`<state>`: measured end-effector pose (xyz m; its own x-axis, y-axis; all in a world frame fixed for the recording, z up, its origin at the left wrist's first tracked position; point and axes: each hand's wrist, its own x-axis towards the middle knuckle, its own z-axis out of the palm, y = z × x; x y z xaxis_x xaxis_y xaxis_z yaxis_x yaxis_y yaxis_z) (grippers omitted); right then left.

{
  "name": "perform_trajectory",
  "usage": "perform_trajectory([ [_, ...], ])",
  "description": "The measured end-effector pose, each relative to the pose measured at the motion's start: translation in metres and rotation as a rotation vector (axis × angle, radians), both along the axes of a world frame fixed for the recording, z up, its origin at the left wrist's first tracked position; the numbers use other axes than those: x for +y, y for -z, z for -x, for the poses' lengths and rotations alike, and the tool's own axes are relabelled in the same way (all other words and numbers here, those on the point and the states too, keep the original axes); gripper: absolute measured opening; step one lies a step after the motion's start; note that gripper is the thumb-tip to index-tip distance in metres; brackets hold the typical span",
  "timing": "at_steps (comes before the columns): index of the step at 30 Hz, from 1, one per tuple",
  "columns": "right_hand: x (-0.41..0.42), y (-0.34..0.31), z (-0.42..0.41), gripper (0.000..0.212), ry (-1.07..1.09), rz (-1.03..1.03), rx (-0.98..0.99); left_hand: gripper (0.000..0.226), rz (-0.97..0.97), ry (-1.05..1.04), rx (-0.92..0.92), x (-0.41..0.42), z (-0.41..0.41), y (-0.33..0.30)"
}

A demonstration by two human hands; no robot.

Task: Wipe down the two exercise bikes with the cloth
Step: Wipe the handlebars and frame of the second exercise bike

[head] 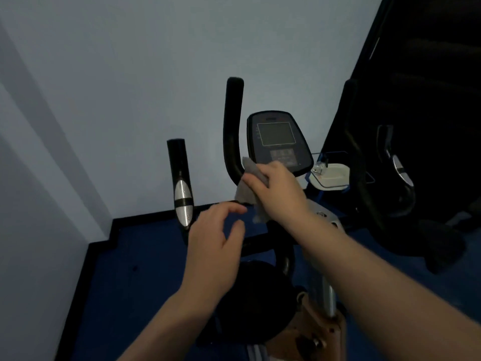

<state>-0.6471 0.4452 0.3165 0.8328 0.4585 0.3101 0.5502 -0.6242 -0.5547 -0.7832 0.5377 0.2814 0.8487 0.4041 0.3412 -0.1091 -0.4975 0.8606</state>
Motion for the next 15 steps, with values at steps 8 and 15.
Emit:
perform_trajectory([
  [8,-0.076,0.052,0.061,0.031,0.049,-0.111,-0.097,0.021,-0.101,0.066,0.219,-0.007,-0.002,0.008],
  [15,-0.097,0.077,0.101,0.039,0.014,-0.242,-0.091,0.02,-0.028,0.031,0.222,-0.005,0.0,0.012],
])
